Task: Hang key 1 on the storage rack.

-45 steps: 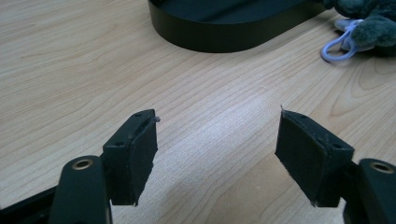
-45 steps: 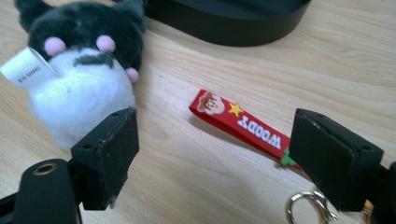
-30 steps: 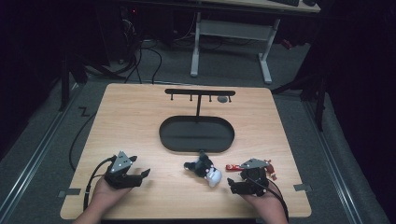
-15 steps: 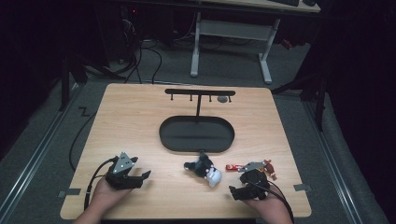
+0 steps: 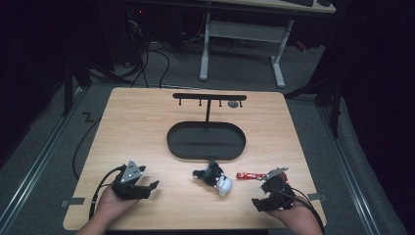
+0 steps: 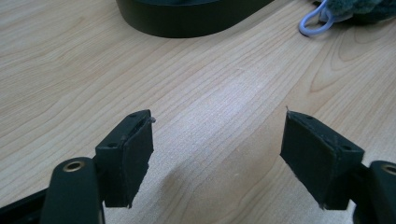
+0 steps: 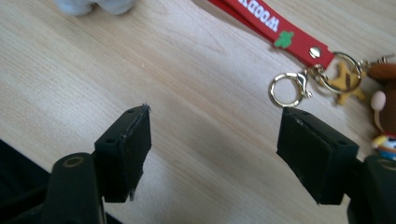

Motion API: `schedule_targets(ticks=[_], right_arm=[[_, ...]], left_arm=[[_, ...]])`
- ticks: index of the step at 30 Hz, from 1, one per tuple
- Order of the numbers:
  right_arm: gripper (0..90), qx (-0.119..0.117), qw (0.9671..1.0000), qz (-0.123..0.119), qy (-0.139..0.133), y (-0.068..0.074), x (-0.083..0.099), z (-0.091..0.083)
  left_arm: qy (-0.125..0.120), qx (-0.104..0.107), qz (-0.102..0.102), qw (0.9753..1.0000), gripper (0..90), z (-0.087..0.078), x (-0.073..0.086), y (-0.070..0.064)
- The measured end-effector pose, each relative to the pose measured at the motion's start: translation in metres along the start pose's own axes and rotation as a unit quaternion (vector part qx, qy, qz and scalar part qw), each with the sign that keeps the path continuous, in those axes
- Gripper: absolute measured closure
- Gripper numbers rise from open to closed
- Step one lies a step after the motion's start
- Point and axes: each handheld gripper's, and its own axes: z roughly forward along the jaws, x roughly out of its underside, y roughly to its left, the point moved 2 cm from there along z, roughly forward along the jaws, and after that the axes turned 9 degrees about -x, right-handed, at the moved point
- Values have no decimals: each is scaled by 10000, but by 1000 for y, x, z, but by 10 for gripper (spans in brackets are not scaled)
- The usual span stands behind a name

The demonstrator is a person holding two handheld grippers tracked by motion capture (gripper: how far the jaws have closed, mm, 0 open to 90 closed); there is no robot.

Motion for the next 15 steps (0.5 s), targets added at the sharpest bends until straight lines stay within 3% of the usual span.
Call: schedule_targets(ticks=[8, 11, 15], right_arm=[[458, 26, 9997, 221, 104, -20, 7, -17], [556, 93, 9994, 327, 90, -31, 7, -24], [593, 192, 9979, 595, 178, -53, 7, -28]], left_arm=[[27, 31, 52, 10000, 258, 0, 0, -1], [54, 45, 97, 9999, 259, 1, 0, -3], [78, 60, 166, 9998, 259, 2, 0, -6]])
